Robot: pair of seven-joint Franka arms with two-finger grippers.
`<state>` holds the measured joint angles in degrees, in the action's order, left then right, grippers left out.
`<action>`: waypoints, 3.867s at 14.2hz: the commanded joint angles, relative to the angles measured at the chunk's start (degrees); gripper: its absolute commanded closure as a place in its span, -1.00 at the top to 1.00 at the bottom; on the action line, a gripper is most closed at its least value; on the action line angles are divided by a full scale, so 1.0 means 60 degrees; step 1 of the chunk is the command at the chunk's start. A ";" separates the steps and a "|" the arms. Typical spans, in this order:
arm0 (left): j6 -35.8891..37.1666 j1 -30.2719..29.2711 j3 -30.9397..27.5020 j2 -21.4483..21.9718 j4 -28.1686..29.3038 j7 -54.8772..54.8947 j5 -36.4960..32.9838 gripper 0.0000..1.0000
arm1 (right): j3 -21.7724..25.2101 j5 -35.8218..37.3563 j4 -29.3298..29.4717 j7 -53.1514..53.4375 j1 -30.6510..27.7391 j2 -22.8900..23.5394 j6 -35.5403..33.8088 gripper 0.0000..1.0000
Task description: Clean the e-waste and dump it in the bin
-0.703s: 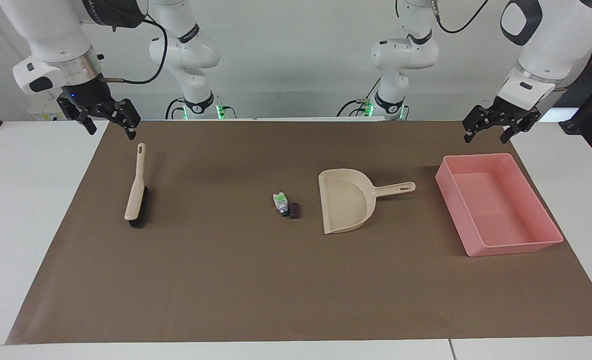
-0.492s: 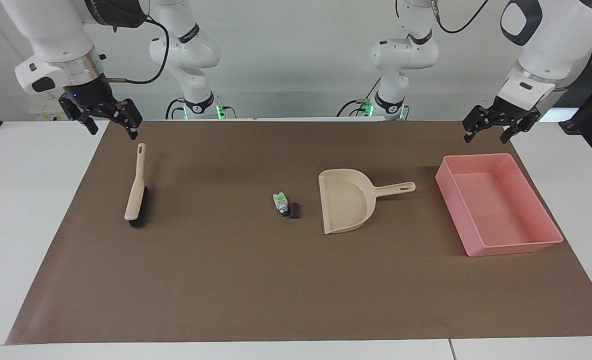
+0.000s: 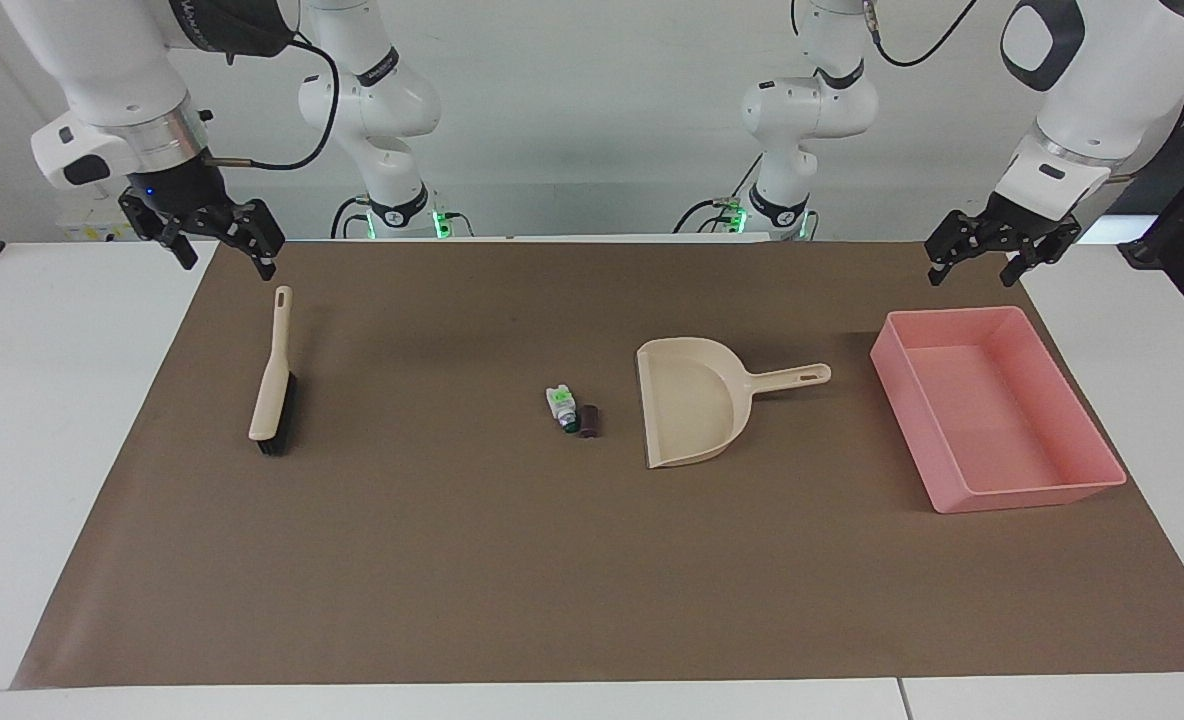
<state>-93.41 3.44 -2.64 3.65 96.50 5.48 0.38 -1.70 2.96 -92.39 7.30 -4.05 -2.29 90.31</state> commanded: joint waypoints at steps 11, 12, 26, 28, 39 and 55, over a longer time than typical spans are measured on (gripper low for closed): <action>-0.0019 -0.0090 0.0030 0.0271 0.0337 0.0155 0.0113 1.00 | 0.0078 -0.0315 -0.7200 -0.3209 -0.2150 -0.1450 0.4646 0.98; 0.0228 -0.0090 0.0031 0.0271 0.0308 0.0228 0.0113 1.00 | 0.0078 -0.0506 -0.7479 -0.3209 -0.2195 -0.1392 0.4955 0.98; -0.2669 0.1007 0.0089 -0.0576 0.2095 0.8428 0.0098 0.99 | 0.0078 -0.0596 -0.8346 -0.3546 -0.2166 -0.1391 0.5618 0.25; -0.3178 0.1227 0.0104 -0.0725 0.2502 0.9626 0.0098 0.99 | 0.0092 -0.0596 -0.8361 -0.3575 -0.2195 -0.1391 0.5589 0.19; -0.5467 0.2473 0.0118 -0.0681 0.4877 1.0645 0.0098 0.99 | 0.0092 -0.0581 -0.8376 -0.3415 -0.2181 -0.1406 0.5516 -1.00; -0.6654 0.3103 0.0118 -0.0608 0.5772 0.9765 0.0098 0.64 | -0.0333 0.0825 -0.2653 0.0190 0.2929 0.1036 0.0259 -1.00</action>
<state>-131.35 20.73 -1.31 -1.87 128.59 64.59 0.44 -3.88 6.13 -115.36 8.86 10.99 -1.78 95.28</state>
